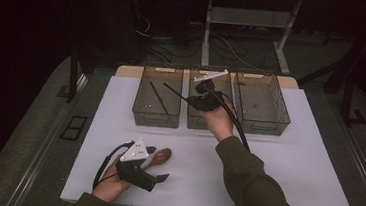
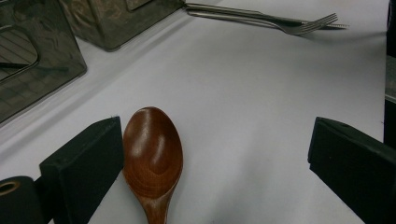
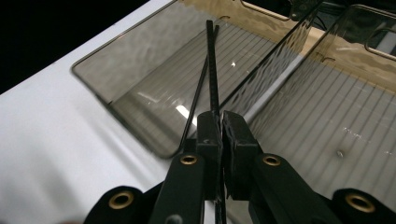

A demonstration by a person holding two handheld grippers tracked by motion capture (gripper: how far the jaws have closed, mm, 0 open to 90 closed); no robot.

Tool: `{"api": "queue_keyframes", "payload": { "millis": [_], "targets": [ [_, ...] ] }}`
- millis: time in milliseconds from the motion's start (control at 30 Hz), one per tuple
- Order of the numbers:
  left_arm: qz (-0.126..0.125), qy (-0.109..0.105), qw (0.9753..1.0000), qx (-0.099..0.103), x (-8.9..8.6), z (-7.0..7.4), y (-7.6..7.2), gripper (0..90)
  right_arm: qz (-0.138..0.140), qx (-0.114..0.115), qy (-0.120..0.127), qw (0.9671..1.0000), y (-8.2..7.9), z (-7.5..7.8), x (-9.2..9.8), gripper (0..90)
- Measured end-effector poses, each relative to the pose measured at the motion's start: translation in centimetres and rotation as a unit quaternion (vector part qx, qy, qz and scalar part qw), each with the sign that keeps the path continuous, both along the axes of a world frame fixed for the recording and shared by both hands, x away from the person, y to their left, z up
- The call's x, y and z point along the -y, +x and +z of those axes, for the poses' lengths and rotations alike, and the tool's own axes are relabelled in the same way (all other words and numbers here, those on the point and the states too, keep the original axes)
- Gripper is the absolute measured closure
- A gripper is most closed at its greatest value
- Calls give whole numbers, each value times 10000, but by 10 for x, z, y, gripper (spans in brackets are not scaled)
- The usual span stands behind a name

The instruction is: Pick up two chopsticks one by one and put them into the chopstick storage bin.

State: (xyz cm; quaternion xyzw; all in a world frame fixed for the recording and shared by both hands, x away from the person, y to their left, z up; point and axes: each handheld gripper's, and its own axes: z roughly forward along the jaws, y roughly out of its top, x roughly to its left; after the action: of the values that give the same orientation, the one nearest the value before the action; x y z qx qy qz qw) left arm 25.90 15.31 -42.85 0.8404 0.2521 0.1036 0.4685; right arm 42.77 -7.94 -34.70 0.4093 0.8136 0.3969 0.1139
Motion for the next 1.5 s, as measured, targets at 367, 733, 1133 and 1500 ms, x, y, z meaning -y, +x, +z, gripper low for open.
{"api": "queue_keyframes", "payload": {
  "millis": [367, 733, 1133, 1500],
  "targets": [
    [-28, -44, 10000, -15, 2, 0, 0, 30, -233, -162, -262, 9993, 36, -6, -45, 861],
    [-93, -78, 9999, 2, 2, 2, 0, 30, -410, -450, -350, 9975, 60, -23, -84, 860],
    [-72, -102, 9999, 11, 1, 2, 1, 31, -250, -386, -264, 9986, 60, -23, -86, 668],
    [-58, -60, 10000, 17, 1, 2, 1, 31, 222, -328, -135, 9991, 37, -3, -52, 434]
  ]
}}
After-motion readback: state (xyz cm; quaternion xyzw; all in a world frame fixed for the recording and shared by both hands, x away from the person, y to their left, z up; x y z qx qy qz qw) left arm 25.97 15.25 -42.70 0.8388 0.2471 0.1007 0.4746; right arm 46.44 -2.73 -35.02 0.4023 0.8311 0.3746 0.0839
